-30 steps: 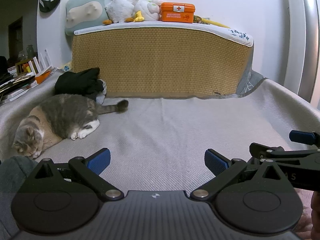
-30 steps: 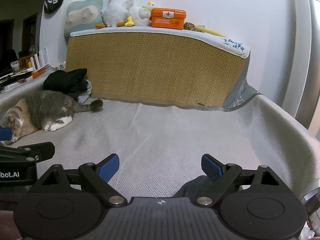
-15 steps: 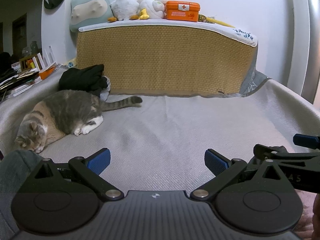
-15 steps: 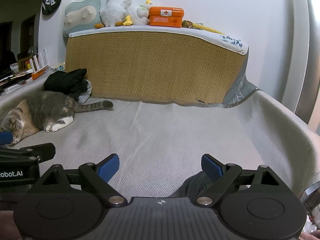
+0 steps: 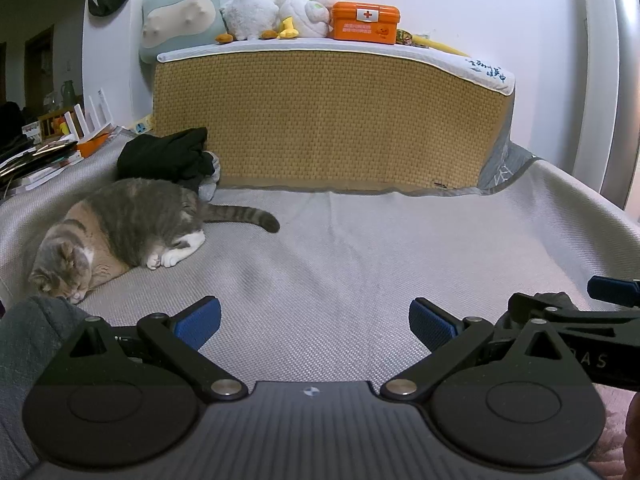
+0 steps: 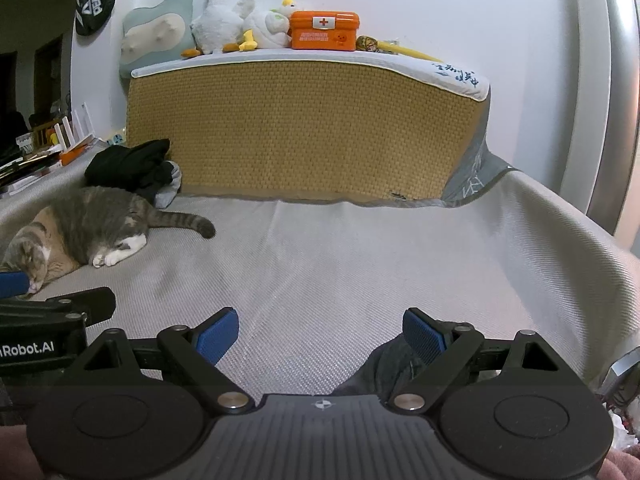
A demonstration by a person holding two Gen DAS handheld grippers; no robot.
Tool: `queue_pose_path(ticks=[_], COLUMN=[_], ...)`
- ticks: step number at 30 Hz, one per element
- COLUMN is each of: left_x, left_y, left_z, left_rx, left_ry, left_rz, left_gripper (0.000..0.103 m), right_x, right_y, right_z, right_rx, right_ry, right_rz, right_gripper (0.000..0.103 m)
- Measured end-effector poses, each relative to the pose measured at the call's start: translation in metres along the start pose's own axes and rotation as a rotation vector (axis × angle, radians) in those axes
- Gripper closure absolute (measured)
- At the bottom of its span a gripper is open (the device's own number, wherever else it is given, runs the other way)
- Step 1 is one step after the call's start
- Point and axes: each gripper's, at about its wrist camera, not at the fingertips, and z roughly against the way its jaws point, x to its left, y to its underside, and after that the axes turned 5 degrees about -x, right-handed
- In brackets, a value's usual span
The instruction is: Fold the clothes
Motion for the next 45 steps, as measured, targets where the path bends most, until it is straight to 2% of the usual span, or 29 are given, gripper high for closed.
queue_pose_path(ticks=[45], left_x=[-0.0056], left_y=[0.0036], left_z=[0.0044], left_rx=[-0.025], left_ry=[0.012], left_rz=[-0.004], left_gripper=[0.000], right_x=[-0.0004], right_y=[0.0054], right_z=[0.0031], right_rx=[0.009], right_ry=[0.000], right_rz=[-0.037], right_gripper=[0.011])
